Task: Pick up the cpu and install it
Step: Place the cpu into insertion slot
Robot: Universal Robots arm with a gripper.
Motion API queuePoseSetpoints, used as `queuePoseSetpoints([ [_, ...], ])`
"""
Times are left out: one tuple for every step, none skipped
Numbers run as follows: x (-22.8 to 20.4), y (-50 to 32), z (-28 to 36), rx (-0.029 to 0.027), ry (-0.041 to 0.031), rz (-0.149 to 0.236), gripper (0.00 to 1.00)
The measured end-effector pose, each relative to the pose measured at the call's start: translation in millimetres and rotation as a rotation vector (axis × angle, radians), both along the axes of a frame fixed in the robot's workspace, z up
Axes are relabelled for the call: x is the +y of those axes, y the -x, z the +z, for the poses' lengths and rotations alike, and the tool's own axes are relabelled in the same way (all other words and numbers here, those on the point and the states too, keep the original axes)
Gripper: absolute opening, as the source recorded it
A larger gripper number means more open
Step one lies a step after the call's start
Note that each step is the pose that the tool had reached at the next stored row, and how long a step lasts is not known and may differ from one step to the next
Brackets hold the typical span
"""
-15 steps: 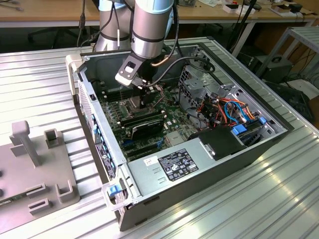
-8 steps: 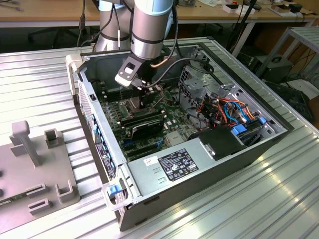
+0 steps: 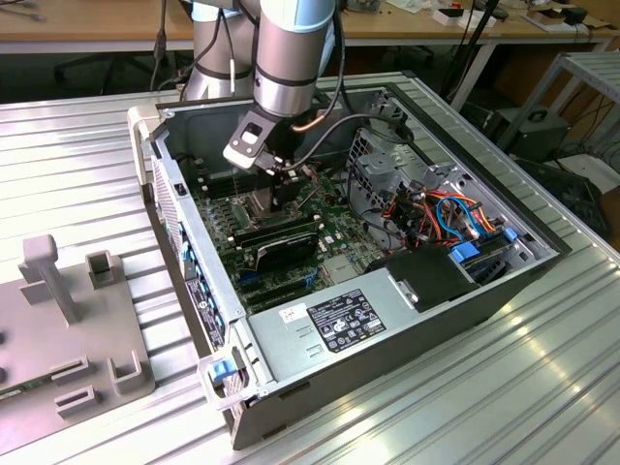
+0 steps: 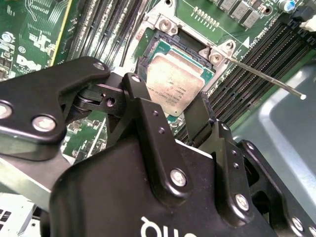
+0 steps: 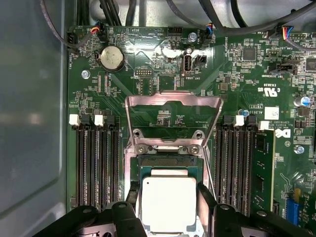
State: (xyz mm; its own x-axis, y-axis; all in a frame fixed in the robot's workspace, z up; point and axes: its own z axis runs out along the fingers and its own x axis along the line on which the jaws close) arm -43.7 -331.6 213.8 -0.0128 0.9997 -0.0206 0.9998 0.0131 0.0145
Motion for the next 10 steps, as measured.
queuePoseSetpoints([
  [0.1,-0.4,-1.0,0.0,0.0,0.0,0.55],
  [0.1,-0.7,-2.7,0.0,0.0,0.0,0.55],
  [0.1,-0.8,-3.8,0.0,0.0,0.0,0.55],
  [0.1,-0.8,-4.6,0.0,0.0,0.0,0.55],
  [0.1,-0.9,-5.3,0.0,0.0,0.0,0.55],
  [0.1,-1.0,-5.7,0.0001,0.0,0.0,0.55],
  [0.1,-0.9,-5.7,0.0002,0.0003,0.0,0.55],
  [0.1,-0.9,-5.8,0.0002,0.0003,0.0,0.55],
  [0.2,-1.0,-6.4,-0.0002,-0.0002,0.0,0.55],
  [0.2,-1.0,-7.2,-0.0001,-0.0002,0.0,0.55],
])
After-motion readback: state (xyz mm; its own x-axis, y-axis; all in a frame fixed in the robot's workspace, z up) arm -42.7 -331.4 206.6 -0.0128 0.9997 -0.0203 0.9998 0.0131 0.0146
